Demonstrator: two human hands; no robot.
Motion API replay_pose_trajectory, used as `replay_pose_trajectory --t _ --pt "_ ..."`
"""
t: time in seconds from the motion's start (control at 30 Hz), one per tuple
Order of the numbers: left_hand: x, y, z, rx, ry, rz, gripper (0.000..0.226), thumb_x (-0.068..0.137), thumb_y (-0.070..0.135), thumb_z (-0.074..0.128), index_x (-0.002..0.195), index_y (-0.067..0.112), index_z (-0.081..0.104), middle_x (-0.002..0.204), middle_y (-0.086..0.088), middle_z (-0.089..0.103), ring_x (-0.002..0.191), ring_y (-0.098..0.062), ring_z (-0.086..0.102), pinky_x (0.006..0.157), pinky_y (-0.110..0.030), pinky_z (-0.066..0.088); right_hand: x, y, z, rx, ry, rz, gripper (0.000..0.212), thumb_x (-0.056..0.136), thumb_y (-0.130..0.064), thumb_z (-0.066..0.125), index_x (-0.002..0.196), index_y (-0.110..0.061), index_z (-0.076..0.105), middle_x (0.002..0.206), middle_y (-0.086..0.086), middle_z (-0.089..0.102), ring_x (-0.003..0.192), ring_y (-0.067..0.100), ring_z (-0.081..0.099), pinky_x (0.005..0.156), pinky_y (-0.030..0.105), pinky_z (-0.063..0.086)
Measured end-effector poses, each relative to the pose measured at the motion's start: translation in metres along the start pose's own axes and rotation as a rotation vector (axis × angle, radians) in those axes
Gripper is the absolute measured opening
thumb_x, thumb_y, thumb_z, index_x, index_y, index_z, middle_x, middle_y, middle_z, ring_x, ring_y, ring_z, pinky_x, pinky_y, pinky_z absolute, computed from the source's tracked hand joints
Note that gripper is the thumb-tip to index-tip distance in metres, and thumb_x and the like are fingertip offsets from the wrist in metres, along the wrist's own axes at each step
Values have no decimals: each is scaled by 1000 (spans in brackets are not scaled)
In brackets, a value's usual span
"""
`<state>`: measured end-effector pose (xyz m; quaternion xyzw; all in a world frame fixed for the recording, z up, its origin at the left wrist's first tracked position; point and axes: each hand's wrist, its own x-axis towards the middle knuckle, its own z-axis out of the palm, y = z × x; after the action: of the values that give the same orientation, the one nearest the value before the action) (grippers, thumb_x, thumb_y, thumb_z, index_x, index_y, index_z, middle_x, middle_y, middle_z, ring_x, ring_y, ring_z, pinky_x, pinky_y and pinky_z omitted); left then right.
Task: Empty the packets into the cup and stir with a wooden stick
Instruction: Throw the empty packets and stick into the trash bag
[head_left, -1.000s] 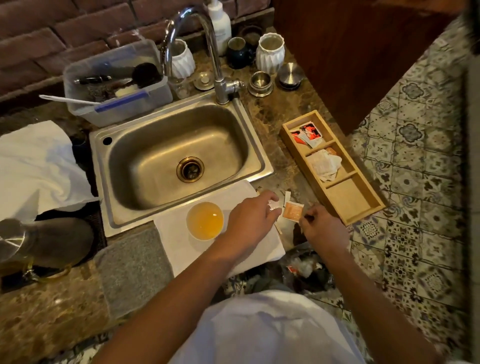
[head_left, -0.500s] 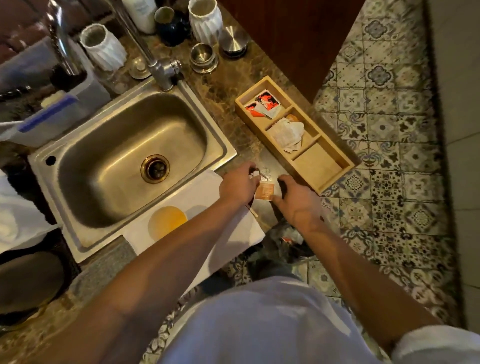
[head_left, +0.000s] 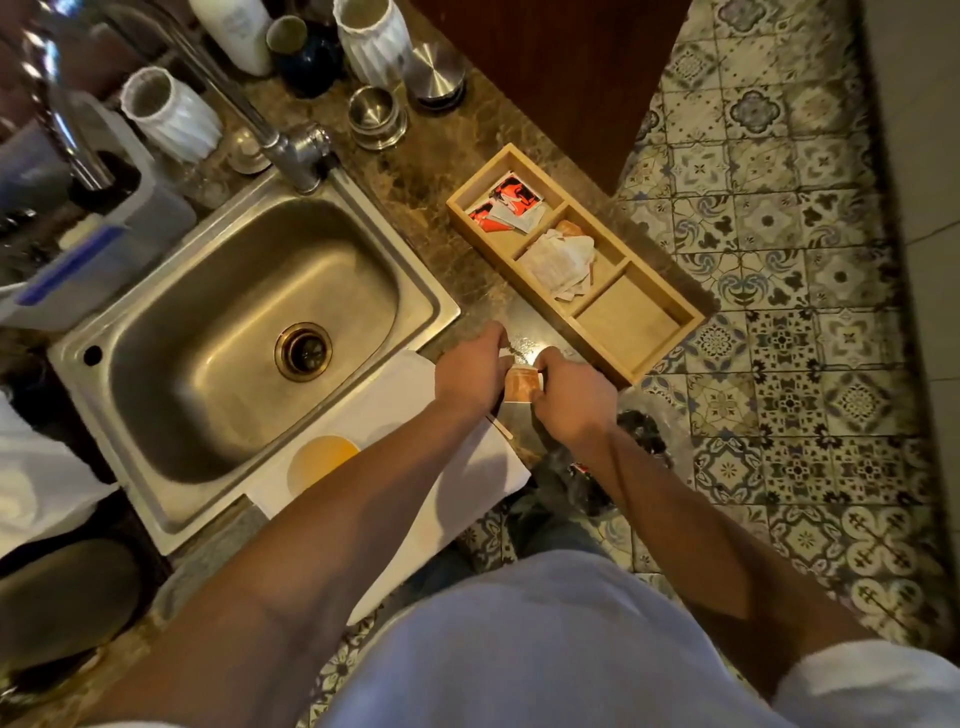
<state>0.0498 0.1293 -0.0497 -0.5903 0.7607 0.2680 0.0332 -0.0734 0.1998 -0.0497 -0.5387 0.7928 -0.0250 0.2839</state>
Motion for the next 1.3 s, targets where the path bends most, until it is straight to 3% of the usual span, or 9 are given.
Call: replay_pose_trajectory --t 0.17,0.3,0.4,0.5,0.77,0.93,1.07,1.3 --pt "2 0 1 -23 -25 -7 13 98 31 56 106 22 54 93 -6 72 82 -29 67 61 -31 37 -2 3 -2 -5 -26 -5 15 93 -30 59 106 -24 56 90 3 73 81 27 70 71 39 61" --pt "0 -2 -2 -34 -9 -24 23 96 34 61 114 21 54 101 -7 73 91 -31 68 64 -32 41 -3 4 -3 -23 -45 -8 15 95 -30 57 108 -22 61 95 4 73 87 26 70 73 36 59" --pt "0 -7 -5 -12 8 -28 38 92 38 67 121 21 52 107 -7 73 95 -31 69 67 -33 47 -3 3 -2 -20 -38 5 15 96 -28 54 104 -24 65 95 3 73 84 24 66 68 31 52" --pt "1 -9 -6 34 0 -27 39 91 40 69 120 20 54 108 -6 73 97 -31 69 66 -32 43 -5 4 0 -17 -30 29 18 96 -29 51 100 -23 67 93 3 72 78 23 60 64 29 45" --pt "-1 -5 -7 115 -42 -76 34 91 45 67 103 14 62 98 -9 72 91 -30 67 63 -32 41 -13 18 -1 80 -25 78 15 92 -31 57 98 -21 67 93 0 72 89 24 69 73 33 55" --pt "-3 -2 -10 256 -107 -78 27 93 36 66 104 11 69 102 -11 73 94 -31 70 65 -32 44 -13 22 1 84 -16 57 14 93 -32 59 98 -22 67 95 1 73 90 25 70 71 31 50" --pt "-2 1 -9 222 -138 -97 24 94 29 66 105 8 70 102 -13 73 95 -31 70 67 -33 46 -14 20 0 116 -5 69 12 92 -33 59 96 -24 66 93 1 73 88 24 69 75 35 58" --pt "-8 3 -12 156 -134 -98 24 93 33 63 92 13 75 90 -9 73 85 -30 69 65 -34 50 -17 22 -2 134 -33 90 16 94 -34 59 100 -23 68 94 -1 72 89 22 68 77 36 58"
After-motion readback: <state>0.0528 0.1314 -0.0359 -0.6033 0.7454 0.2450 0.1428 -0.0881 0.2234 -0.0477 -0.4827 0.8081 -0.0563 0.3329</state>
